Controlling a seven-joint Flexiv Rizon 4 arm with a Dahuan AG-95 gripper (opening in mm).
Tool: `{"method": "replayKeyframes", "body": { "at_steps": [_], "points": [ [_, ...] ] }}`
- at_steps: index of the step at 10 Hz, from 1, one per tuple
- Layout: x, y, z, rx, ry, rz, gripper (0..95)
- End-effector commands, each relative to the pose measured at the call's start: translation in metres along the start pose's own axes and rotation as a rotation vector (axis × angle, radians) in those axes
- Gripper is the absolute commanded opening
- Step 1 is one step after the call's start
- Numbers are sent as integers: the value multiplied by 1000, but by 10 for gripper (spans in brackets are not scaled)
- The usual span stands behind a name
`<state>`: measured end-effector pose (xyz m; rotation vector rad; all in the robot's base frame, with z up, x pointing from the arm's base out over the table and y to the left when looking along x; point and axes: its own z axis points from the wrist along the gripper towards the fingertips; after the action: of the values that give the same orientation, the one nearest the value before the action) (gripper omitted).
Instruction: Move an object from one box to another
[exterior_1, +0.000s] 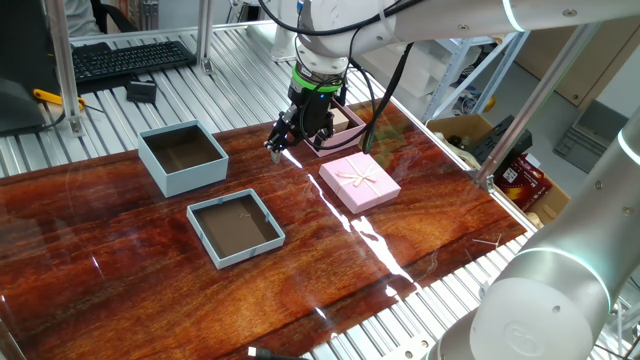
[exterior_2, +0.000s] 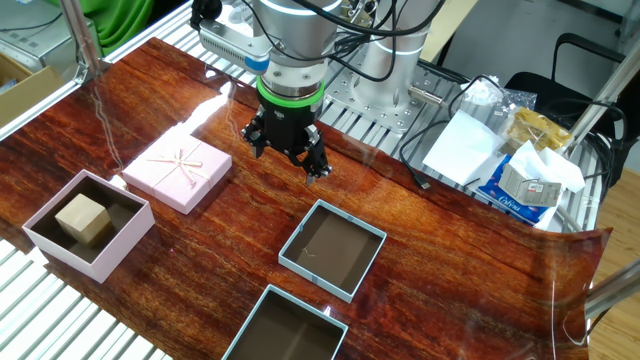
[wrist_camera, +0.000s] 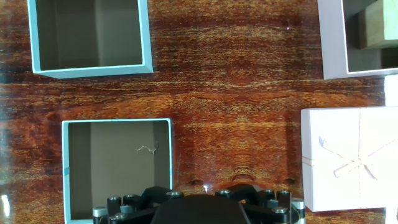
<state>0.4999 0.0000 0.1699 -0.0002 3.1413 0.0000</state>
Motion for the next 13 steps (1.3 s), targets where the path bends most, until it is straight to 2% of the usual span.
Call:
{"method": "replayKeyframes", "body": {
  "at_steps": [1,13],
  "points": [
    [-1,0,0,-53,49,124,0],
    [-1,0,1,-55,41,106,0]
  ]
}}
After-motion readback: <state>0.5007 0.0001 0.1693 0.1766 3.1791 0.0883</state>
